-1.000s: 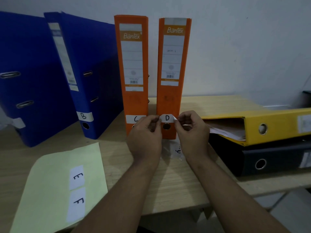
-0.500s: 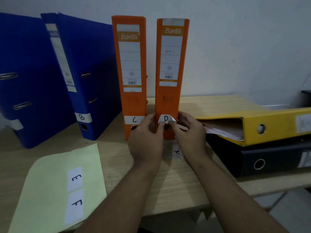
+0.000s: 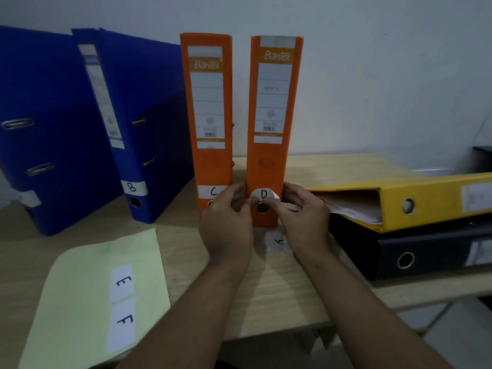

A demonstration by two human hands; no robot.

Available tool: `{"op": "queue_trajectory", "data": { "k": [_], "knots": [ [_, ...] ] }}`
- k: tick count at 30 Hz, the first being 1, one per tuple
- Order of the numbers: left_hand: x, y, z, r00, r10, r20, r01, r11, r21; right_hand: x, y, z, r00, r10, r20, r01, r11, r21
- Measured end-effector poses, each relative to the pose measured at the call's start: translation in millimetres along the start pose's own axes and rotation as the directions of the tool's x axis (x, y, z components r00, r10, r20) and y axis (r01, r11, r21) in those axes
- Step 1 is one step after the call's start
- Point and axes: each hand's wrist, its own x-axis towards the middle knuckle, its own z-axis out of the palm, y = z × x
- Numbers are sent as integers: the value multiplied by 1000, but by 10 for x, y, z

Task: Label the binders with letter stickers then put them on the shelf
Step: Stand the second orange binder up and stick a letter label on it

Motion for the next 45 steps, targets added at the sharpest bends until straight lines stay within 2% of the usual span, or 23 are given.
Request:
{"op": "queue_trajectory", "data": {
  "k": [15,19,23,27,33,37,40,43,45],
  "knots": [
    [-18,-86,-9,999,41,8,-41,999,-24,-28,66,-39,1000,8,27,-8,1000,17],
    [-35,-55,-31,998,42,45,-42,999,-11,-73,-26,-26,997,-40,66,42,999,-24],
    [-30,-9,-43,999,33,16,-33,999,-9,-42,-41,-31,999,-29,-17,28,998,-49],
    [-24,-8,-50,1000,-3,-8,2,998,-65,-41,-34,-23,997,0,-77,0,1000,9],
    [-31,-57,-45,1000,10,-11,-11,995,-99,-13,1,-35,995,0,-95,-2,1000,-16],
    [-30,-62,-47,1000,12,-7,-13,994,-108,3,44,-42,997,9,-80,-4,998,58],
    [-21,-85,-53,1000,26,-10,-27,993,-114,43,77,-64,996,91,-21,-87,985,151],
    [-6,-116,-48,1000,18,-2,-18,991,-129,89,88,-123,968,225,106,-248,912,326],
    [-4,-131,-41,1000,22,7,-21,989,-145,120,95,-160,949,274,159,-315,871,377]
  ]
}}
